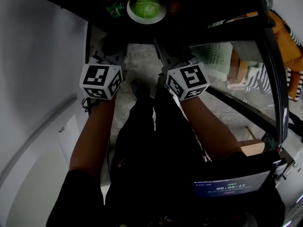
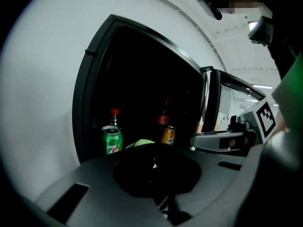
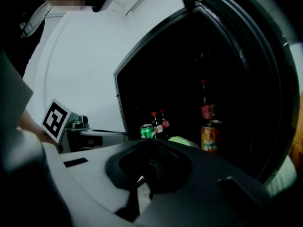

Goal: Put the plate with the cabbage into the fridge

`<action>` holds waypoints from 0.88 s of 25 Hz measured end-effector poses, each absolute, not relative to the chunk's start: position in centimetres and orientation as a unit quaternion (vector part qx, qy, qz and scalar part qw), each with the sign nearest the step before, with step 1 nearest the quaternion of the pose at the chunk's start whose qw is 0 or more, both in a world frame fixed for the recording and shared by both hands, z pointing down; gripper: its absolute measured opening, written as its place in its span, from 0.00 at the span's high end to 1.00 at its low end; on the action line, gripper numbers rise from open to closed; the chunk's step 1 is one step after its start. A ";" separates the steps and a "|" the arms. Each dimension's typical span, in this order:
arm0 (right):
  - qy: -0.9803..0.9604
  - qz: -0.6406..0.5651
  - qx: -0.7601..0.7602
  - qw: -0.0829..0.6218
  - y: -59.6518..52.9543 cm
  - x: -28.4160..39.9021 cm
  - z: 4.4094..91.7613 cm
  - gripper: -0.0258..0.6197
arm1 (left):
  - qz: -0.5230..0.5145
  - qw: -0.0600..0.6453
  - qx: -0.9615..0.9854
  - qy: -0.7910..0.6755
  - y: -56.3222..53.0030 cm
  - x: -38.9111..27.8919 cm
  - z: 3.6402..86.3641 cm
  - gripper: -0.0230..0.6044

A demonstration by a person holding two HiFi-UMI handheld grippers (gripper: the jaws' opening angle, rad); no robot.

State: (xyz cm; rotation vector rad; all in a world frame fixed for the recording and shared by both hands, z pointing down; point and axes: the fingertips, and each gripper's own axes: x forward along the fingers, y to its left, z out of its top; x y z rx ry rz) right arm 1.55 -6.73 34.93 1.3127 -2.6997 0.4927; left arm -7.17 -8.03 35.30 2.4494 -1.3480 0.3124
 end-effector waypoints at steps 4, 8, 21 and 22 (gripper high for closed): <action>-0.890 0.151 0.429 0.039 -4.9 1.8 30.7 0.95 | 0.114 0.145 0.867 -0.463 -4.3 -6.7 31.2 0.96; -0.893 0.142 0.426 0.031 -3.5 1.7 27.3 0.95 | 0.109 0.140 0.870 -0.460 -1.7 -7.0 28.2 0.96; -0.905 0.118 0.407 0.040 -0.3 -0.4 21.5 0.95 | 0.090 0.136 0.889 -0.429 1.4 -7.5 23.4 0.96; -0.905 0.118 0.407 0.041 -0.2 -0.4 21.6 0.95 | 0.090 0.135 0.889 -0.429 1.2 -7.6 23.4 0.96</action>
